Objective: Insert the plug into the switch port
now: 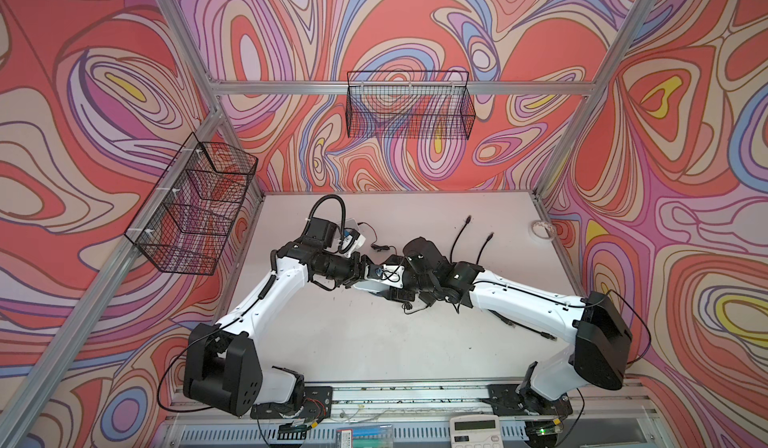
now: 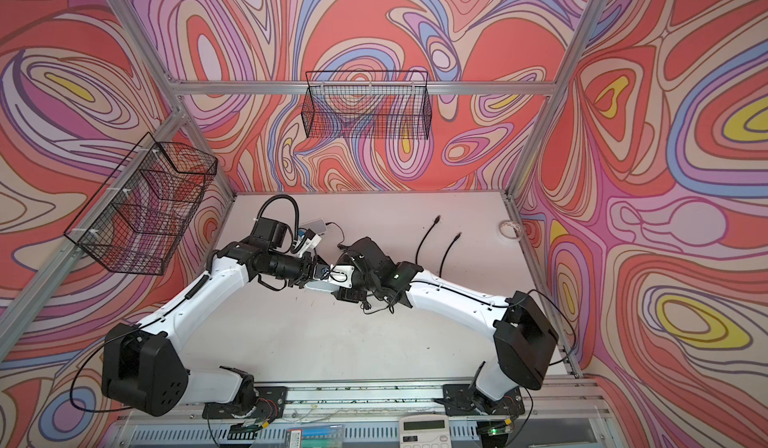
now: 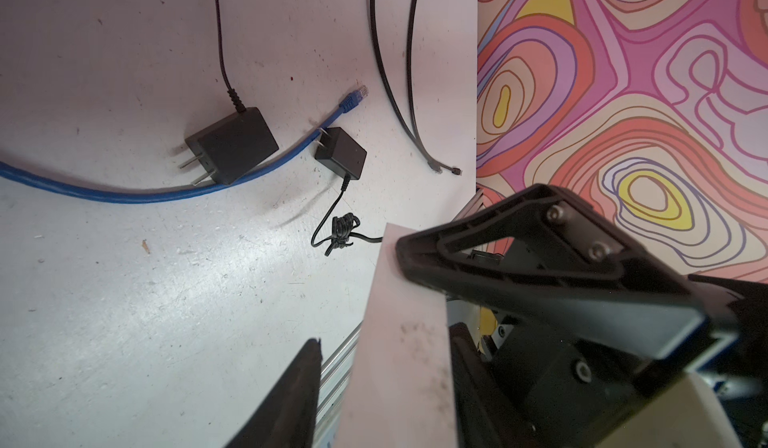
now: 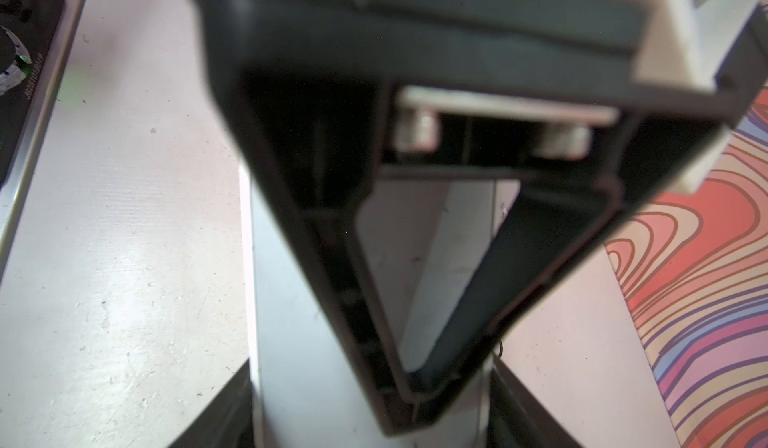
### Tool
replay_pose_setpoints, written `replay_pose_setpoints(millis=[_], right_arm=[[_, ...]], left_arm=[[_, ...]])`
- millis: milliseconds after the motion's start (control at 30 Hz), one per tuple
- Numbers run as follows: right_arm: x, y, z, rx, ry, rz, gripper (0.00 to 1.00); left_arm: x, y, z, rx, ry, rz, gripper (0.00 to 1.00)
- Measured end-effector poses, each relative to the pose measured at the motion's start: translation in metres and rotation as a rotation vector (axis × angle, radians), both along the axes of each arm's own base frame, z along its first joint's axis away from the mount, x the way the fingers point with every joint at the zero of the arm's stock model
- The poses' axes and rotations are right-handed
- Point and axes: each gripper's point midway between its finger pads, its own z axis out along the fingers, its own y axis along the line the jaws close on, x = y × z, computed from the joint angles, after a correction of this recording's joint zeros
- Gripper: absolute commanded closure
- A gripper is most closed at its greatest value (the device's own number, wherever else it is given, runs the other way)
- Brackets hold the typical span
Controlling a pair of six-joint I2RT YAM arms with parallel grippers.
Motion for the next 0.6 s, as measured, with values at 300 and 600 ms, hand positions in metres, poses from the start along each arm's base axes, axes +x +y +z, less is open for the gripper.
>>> replay_pose_setpoints(millis=[300,600], right_arm=[[0.0019,0.0016,-0.0011,-0.010,-0.006,0.010,0.49],[0.0029,0.0020,-0.0028,-0.016,0.008,0.004,0.14]], left_arm=[[-0.0008,0.0013,-0.0001,0.006,-0.028,-0.019,0.80],[-0.0003,0.0027,-0.0024,0.034,-0.088,-0.047,1.00]])
